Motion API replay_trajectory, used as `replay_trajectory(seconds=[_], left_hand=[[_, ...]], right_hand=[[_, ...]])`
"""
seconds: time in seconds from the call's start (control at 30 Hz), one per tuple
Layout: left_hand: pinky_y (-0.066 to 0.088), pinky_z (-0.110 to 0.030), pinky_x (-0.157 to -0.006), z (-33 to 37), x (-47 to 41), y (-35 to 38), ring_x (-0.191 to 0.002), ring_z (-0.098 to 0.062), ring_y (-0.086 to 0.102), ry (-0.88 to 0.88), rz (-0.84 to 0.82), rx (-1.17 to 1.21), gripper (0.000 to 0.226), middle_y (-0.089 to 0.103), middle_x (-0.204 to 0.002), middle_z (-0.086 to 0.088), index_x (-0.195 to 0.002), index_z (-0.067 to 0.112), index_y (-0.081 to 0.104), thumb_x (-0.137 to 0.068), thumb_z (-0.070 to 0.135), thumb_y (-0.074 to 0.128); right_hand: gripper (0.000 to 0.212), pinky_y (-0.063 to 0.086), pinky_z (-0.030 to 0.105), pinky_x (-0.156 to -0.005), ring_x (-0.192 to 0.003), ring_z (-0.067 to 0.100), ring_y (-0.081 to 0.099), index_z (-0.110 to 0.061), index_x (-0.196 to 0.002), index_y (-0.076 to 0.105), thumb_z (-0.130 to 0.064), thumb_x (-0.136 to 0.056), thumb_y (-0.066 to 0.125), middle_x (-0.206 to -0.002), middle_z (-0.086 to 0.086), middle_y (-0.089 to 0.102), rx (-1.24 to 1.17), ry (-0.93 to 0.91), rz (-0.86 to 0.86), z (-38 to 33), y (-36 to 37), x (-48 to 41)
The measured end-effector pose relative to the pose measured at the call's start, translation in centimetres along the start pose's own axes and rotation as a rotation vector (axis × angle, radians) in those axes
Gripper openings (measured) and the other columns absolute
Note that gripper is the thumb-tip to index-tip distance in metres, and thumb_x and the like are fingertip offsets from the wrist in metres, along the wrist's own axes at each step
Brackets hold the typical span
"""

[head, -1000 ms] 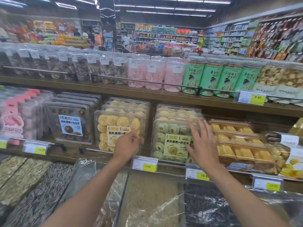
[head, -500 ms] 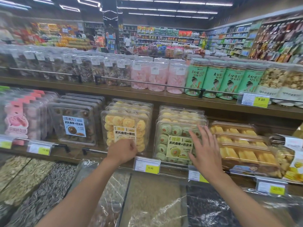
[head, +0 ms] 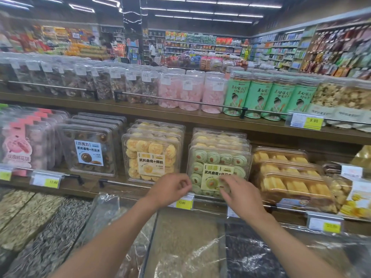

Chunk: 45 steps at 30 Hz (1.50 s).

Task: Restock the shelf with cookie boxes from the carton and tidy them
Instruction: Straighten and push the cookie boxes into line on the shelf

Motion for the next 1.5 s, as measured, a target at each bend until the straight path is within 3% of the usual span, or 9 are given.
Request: replay_trajectory(seconds=[0.1, 0.3, 0.5, 0.7, 0.83, 0.93, 1.1, 1.23, 1.5], left_hand=[[0.055, -0.032, -0.083, 2.4, -1.1, 2.1, -0.104, -0.014, 0.068, 0.126, 0.006, -0.159, 0.017, 0.073, -0.112, 0.008, -0.114, 0.026, 0.073, -0.097, 0.031, 0.070], [0.055, -0.046, -0.102, 4.7, -1.6, 2.2, -0.139, -0.032, 0.048, 0.070, 0.334, -0.529, 0.097, 0.028, -0.169, -0.008, -0.160, 0.025, 0.032, -0.080, 0.035, 0.087], [0.044, -0.051, -0.115, 4.6, -1.9, 2.3, -0.157, -0.038, 0.031, 0.020, 0.395, -0.574, 0.121, 0.018, -0.174, -0.014, -0.166, 0.025, 0.019, -0.072, 0.042, 0.093], [0.051, -0.045, -0.107, 3.9, -2.9, 2.3, -0.146, -0.035, 0.047, -0.036, 0.337, -0.567, 0.124, 0.012, -0.175, -0.016, -0.167, 0.028, 0.016, -0.072, 0.042, 0.094], [0.039, -0.045, -0.119, 4.1, -3.2, 2.2, -0.160, -0.036, 0.023, -0.041, 0.342, -0.625, 0.124, 0.006, -0.176, -0.016, -0.168, 0.028, 0.008, -0.077, 0.044, 0.090], [0.024, -0.052, -0.129, 4.5, -3.6, 1.9, -0.163, -0.038, 0.005, 0.032, 0.335, -0.682, 0.128, 0.002, -0.176, -0.017, -0.169, 0.025, 0.007, -0.075, 0.044, 0.091], [0.015, -0.059, -0.129, 5.5, -5.1, 0.6, -0.163, -0.040, -0.003, 0.054, 0.247, -0.806, 0.137, -0.005, -0.176, -0.017, -0.169, 0.024, -0.004, -0.073, 0.054, 0.089], [0.010, -0.063, -0.127, 5.6, -6.0, 0.6, -0.162, -0.040, -0.006, 0.034, 0.163, -0.870, 0.142, -0.007, -0.177, -0.015, -0.165, 0.027, -0.020, -0.075, 0.068, 0.081], [0.005, -0.068, -0.125, 5.8, -6.7, 0.4, -0.163, -0.039, -0.004, 0.010, 0.195, -0.908, 0.143, 0.000, -0.177, -0.013, -0.161, 0.027, -0.030, -0.078, 0.072, 0.077]], right_hand=[[0.044, 0.058, 0.035, -0.087, -0.111, 0.012, 0.065, -0.034, -0.138, 0.058, -0.039, -0.096, 0.067, -0.124, -0.013, 0.066, 0.017, 0.047, -0.123, -0.1, 1.4, 0.7], [0.046, 0.054, 0.034, -0.085, -0.102, 0.008, 0.064, -0.033, -0.129, 0.051, -0.034, -0.090, 0.075, -0.125, -0.013, 0.056, 0.008, 0.211, -0.121, 0.7, 1.0, 0.5], [0.040, 0.044, 0.038, -0.091, -0.109, 0.012, 0.062, -0.034, -0.120, 0.051, -0.035, -0.088, 0.075, -0.116, -0.015, 0.059, 0.070, 0.286, -0.073, 0.9, 0.3, 0.2], [0.040, 0.048, 0.035, -0.082, -0.107, 0.015, 0.062, -0.029, -0.118, 0.052, -0.033, -0.088, 0.078, -0.118, -0.011, 0.060, 0.077, 0.278, -0.084, 1.2, 0.7, -0.5], [0.046, 0.042, 0.038, -0.083, -0.101, 0.016, 0.062, -0.030, -0.112, 0.057, -0.036, -0.077, 0.086, -0.109, -0.009, 0.062, 0.165, 0.267, -0.038, 1.0, 0.3, -0.9], [0.075, 0.042, 0.044, -0.094, -0.117, 0.027, 0.056, -0.023, -0.132, 0.058, -0.038, -0.068, 0.093, -0.129, 0.004, 0.058, 0.224, 0.182, 0.104, 0.5, -1.8, -1.3], [0.143, 0.018, 0.067, -0.122, -0.159, 0.040, 0.011, -0.028, -0.167, 0.007, -0.068, -0.058, 0.090, -0.173, 0.015, 0.010, 0.335, 0.144, 0.013, 1.3, -4.4, -4.1], [0.151, 0.018, 0.070, -0.120, -0.160, 0.039, 0.008, -0.030, -0.164, -0.013, -0.074, -0.059, 0.086, -0.174, 0.012, 0.006, 0.400, 0.118, -0.139, 1.5, -2.7, -4.5], [0.149, 0.023, 0.062, -0.121, -0.158, 0.038, 0.018, -0.033, -0.165, -0.006, -0.064, -0.058, 0.092, -0.173, 0.010, 0.015, 0.382, 0.136, -0.103, 1.4, -2.4, -5.2]])
Point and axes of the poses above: each hand's wrist, its own x-axis away from the middle knuckle, its own y-axis out of the palm, z = x × y, the point moved 7 cm from there along -x, towards the middle knuckle
